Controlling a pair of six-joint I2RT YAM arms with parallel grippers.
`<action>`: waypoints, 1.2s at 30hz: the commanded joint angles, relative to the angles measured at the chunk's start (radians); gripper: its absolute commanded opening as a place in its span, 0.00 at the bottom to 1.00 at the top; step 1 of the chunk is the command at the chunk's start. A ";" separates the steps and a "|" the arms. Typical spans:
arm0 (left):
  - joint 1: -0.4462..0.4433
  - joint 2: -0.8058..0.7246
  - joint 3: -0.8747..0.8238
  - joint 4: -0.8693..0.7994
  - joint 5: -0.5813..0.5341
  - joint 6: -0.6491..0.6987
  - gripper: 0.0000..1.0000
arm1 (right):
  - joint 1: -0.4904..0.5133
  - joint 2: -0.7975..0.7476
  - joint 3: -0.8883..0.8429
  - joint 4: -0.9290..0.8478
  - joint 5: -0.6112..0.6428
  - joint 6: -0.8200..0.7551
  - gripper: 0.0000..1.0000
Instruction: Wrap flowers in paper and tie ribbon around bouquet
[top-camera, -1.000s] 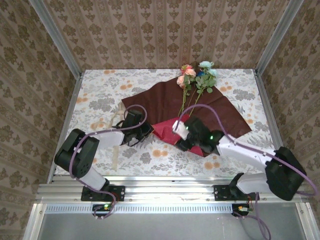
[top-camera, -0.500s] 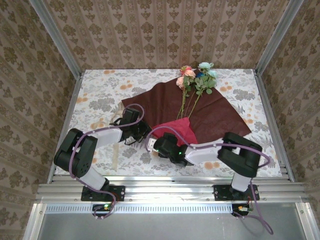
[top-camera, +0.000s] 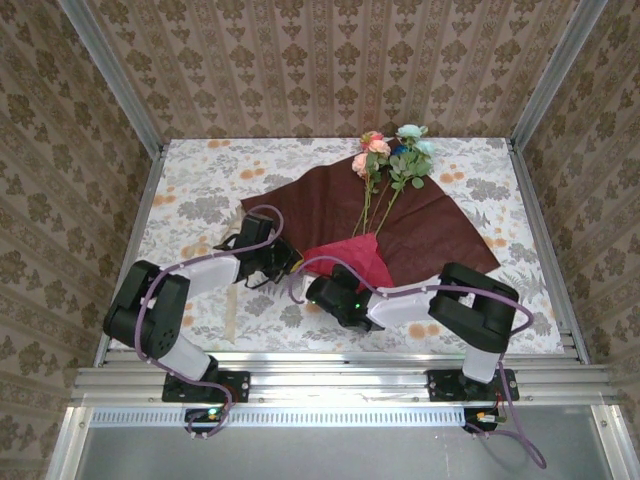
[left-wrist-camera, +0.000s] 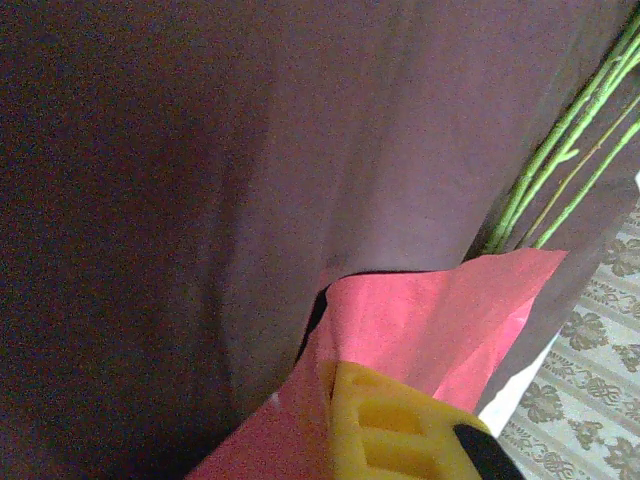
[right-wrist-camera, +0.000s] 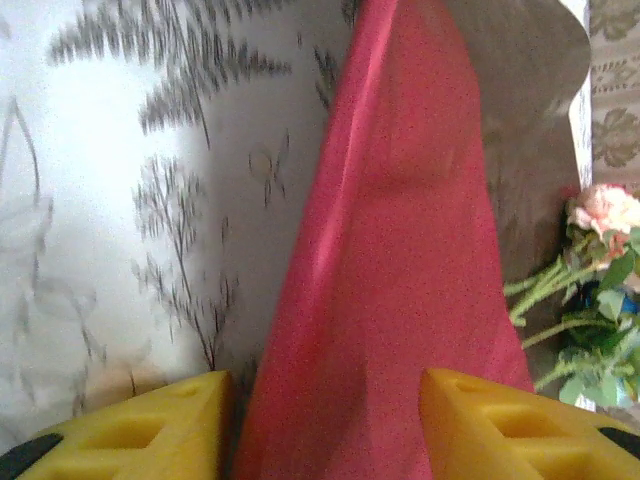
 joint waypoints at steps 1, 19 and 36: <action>0.013 -0.015 0.001 -0.027 0.012 0.030 0.00 | 0.006 -0.061 -0.055 -0.187 0.016 0.032 0.51; 0.019 0.014 0.015 -0.035 0.008 0.042 0.00 | 0.007 -0.135 -0.132 -0.326 0.033 0.041 0.50; 0.016 0.048 0.044 -0.044 0.000 0.047 0.00 | -0.015 -0.117 -0.084 -0.571 0.051 0.139 0.30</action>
